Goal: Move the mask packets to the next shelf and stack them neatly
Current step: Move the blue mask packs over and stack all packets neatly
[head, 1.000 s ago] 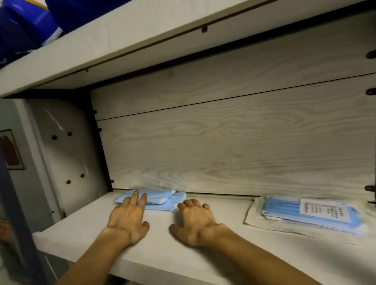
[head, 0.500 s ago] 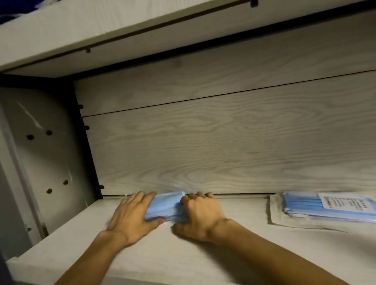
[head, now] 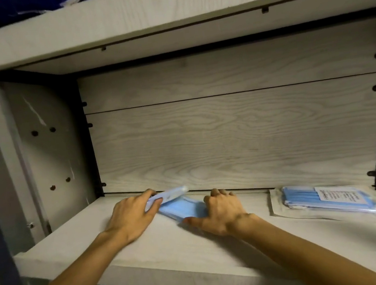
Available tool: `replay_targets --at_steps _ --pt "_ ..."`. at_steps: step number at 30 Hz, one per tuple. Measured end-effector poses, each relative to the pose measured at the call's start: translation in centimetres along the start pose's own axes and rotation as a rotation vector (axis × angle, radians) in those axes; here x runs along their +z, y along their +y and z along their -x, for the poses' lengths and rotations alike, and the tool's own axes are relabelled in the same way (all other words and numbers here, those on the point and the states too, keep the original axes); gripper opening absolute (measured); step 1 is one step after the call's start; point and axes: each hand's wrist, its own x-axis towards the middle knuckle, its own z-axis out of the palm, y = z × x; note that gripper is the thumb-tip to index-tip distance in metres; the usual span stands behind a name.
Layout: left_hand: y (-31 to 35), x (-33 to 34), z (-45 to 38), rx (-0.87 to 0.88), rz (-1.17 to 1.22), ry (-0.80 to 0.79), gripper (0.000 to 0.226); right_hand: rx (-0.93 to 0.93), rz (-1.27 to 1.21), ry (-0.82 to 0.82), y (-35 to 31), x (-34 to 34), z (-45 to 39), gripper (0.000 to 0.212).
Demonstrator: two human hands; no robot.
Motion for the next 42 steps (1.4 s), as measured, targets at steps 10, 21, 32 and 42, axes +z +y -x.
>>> replay_targets --at_steps 10,21,32,42 --pt "2.4 -1.0 -0.8 -0.16 0.298 0.083 0.033 0.219 -0.32 -0.079 0.3 -1.2 1.0 0.075" --pt "9.1 -2.0 2.4 0.318 0.39 0.299 0.05 0.414 -1.129 0.13 8.3 -4.9 8.1 0.038" --pt "24.5 -5.2 8.5 0.727 0.119 0.408 0.072 0.346 -1.31 0.208 16.5 -10.0 24.1 0.036" --pt "43.1 -7.6 14.2 1.124 0.094 0.515 0.032 0.289 -1.273 0.248 24.5 -12.3 41.9 0.039"
